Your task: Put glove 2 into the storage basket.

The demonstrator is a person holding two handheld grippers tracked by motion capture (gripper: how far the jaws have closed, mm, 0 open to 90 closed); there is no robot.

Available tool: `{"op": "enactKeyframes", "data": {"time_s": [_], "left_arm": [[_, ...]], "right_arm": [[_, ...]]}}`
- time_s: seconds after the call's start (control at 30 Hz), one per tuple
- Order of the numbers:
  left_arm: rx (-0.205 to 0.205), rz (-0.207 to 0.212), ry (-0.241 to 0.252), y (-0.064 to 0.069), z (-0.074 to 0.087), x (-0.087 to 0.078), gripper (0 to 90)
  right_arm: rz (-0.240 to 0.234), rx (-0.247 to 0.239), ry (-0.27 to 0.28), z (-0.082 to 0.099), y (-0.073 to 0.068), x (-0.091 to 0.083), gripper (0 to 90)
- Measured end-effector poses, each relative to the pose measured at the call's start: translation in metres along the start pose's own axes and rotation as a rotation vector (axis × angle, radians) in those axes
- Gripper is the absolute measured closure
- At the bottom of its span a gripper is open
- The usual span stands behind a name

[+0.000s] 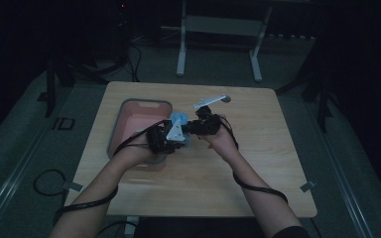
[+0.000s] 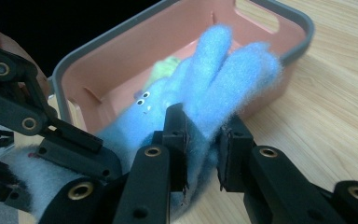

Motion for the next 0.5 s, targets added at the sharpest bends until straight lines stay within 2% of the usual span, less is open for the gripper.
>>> {"op": "enactKeyframes", "data": {"time_s": [0.13, 0.5], "left_arm": [[-0.017, -0.015, -0.005, -0.003, 0.010, -0.005, 76.2], [-0.056, -0.014, -0.024, -0.008, 0.040, -0.013, 76.2]], "right_arm": [[-0.008, -0.011, -0.003, -0.008, -0.006, 0.007, 76.1], [-0.036, -0.033, -0.021, -0.027, -0.021, 0.031, 76.1]]}}
Point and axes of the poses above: each handheld gripper's, and its own axes: x roughly forward along the jaws, z roughly out of its underside, y roughly to its right, the point moved 6 cm from there along x, roughly forward along the jaws, and after that the axes turned 11 degrees about -y, right-handed, at the moved point
